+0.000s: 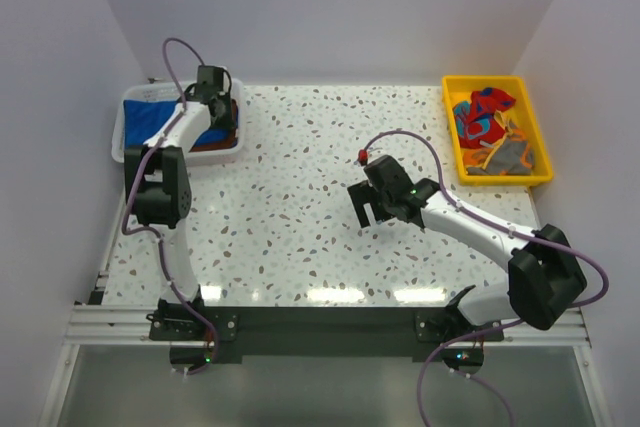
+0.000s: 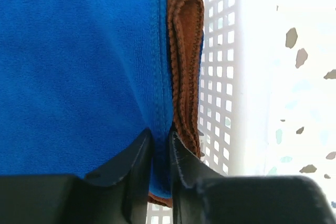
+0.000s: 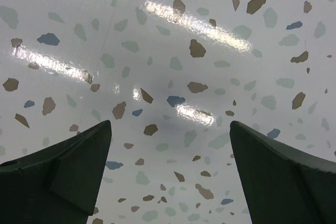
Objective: Fold and stack the towels
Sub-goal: Neatly place the folded towel into the bin, then grab crumpled towel
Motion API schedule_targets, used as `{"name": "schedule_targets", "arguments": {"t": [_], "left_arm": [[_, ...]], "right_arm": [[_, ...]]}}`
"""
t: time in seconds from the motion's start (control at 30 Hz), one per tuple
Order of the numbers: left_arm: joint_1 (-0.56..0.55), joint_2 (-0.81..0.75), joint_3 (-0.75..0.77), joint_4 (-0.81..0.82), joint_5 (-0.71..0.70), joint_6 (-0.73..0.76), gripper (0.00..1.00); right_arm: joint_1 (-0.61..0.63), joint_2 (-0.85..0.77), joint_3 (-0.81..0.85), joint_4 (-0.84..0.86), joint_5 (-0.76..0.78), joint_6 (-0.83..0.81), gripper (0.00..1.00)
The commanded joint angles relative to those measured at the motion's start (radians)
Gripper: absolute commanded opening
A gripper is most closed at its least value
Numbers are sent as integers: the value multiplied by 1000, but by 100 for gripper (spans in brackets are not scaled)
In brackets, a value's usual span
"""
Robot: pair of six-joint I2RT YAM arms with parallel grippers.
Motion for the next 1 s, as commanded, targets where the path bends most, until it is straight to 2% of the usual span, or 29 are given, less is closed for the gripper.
{"name": "schedule_targets", "arguments": {"t": [0.0,0.03,0.07,0.17,0.33,0.37,0.47,0.57,0.63,0.67,0.8,0.9,0.97], "left_arm": [[-10,-38,4,-10,61,1,28],[-10,-48,2,-10,75,-3,31],[-10,-57,-1,-10,78,-7,39],[-10,-108,4,-10,85,-19,56],[-10,-244,8,-63,113,-40,71],[-10,-270,-1,-71,115,-48,77],[-10,-402,-76,-86,128,-51,87],[-10,-574,-240,-41,185,-48,93],[-10,-707,-379,2,211,-43,95],[-10,-753,-428,18,213,-48,95],[-10,-1025,-722,143,136,-72,98],[-17,-1093,-824,132,37,-69,98],[-37,-1107,-866,138,29,-71,98]], "right_arm": [[-5,1,4,34,-4,19,98],[-5,1,8,34,2,19,98],[-5,3,24,32,5,16,98],[-5,6,68,16,27,7,98],[-16,3,166,-32,151,-19,99],[-36,4,204,-41,172,-22,99],[-106,21,277,-75,273,-22,99],[-223,45,343,-118,375,-3,99],[-304,62,385,-130,380,30,99],[-387,82,403,-139,374,63,99],[-565,147,443,-119,366,134,99],[-671,231,472,-107,331,186,98],[-754,269,485,-77,298,206,94]]}}
